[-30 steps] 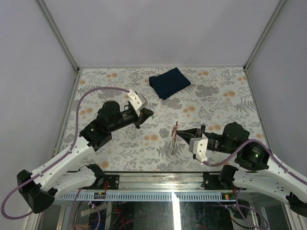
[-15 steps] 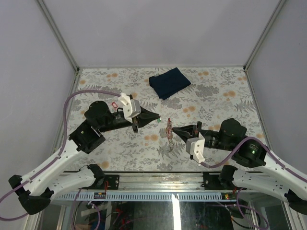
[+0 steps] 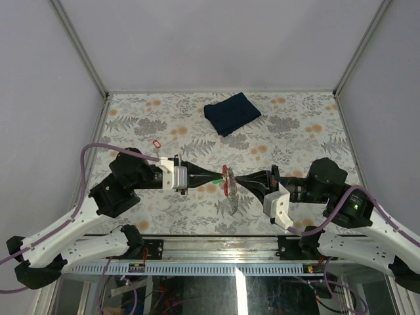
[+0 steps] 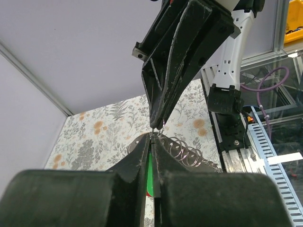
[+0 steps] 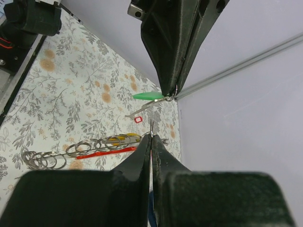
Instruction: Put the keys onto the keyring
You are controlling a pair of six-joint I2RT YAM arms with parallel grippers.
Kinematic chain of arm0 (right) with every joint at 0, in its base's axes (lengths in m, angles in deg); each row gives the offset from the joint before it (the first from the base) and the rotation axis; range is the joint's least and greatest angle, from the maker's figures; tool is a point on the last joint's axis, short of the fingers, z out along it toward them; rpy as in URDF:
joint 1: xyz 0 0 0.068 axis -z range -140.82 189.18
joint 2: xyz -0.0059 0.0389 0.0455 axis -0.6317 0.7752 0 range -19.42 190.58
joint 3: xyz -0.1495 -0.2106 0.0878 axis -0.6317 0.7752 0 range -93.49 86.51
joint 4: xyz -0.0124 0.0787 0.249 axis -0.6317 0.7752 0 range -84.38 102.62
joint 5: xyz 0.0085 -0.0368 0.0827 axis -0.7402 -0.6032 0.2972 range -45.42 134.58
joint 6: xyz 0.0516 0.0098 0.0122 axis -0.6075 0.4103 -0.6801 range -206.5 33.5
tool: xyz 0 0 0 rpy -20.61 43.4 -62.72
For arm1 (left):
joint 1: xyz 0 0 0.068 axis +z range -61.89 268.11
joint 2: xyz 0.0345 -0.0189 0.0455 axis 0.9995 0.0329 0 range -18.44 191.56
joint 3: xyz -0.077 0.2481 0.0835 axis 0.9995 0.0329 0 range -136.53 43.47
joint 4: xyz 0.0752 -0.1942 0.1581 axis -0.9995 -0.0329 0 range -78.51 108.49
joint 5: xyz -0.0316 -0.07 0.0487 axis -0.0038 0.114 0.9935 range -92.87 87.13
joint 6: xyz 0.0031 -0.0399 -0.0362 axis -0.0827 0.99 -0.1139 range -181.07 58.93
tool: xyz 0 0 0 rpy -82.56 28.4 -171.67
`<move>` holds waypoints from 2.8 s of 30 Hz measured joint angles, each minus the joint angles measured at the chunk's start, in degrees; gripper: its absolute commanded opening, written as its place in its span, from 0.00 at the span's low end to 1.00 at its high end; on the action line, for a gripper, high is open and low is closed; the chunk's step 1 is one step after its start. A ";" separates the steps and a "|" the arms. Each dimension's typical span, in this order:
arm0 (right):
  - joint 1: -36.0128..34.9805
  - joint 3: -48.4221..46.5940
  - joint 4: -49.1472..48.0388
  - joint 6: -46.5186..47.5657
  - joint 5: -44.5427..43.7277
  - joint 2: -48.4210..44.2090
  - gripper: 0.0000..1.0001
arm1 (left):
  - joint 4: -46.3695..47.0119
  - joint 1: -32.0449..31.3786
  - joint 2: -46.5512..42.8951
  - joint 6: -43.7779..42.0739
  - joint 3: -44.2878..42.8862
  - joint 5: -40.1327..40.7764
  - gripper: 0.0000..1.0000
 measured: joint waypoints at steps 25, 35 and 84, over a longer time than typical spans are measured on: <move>-0.02 -6.27 6.43 -0.42 8.13 3.56 0.00 | -11.80 -0.28 -1.49 -32.96 -2.54 -9.01 0.00; 0.00 -11.23 10.88 -1.11 9.46 8.72 0.00 | -19.37 -0.31 0.50 -39.71 -6.60 -8.83 0.00; 0.39 -15.15 12.90 -26.86 18.78 16.65 0.00 | -30.45 -0.31 0.02 -56.28 -6.78 -3.87 0.00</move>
